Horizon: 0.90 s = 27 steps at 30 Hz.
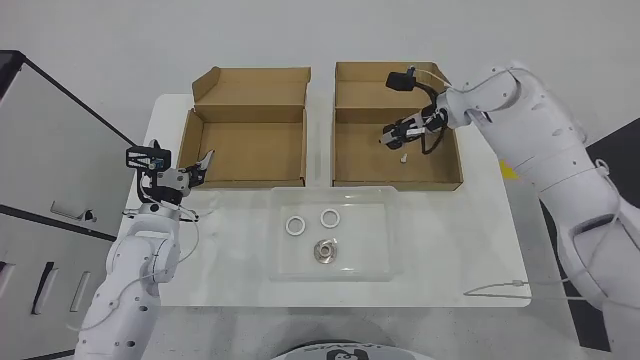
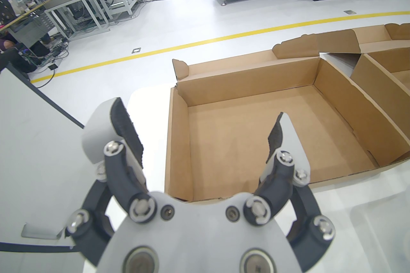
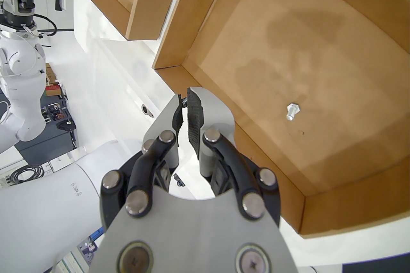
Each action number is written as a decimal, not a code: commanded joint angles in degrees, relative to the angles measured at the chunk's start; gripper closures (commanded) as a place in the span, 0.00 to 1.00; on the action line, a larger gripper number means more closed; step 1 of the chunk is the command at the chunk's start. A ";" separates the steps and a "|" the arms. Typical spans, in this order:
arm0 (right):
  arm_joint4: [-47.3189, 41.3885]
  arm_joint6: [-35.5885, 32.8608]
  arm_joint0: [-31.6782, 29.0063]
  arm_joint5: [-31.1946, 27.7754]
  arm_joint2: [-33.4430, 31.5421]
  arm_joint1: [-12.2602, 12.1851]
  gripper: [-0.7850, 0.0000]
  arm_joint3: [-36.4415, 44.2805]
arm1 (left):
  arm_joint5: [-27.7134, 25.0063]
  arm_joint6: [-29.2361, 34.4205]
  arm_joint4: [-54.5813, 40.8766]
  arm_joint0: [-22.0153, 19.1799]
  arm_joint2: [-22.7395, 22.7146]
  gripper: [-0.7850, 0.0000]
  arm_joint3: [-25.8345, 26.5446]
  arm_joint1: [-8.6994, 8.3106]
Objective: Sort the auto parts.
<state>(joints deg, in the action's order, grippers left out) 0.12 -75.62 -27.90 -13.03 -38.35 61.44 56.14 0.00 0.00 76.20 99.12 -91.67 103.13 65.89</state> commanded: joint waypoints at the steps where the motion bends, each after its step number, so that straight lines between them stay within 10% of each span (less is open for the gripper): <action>1: 0.19 0.16 -0.17 -0.09 0.42 0.25 1.00 -0.48 | 0.00 0.00 0.00 0.00 0.00 0.00 0.00 0.00; 27: 5.20 2.04 -4.31 4.32 2.06 1.26 1.00 -1.81 | 0.00 0.00 0.00 0.00 0.00 0.00 0.00 0.00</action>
<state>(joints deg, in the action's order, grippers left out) 5.24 -73.51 -32.16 -8.93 -36.29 62.68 54.25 0.00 0.00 76.20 99.12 -91.67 103.13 65.89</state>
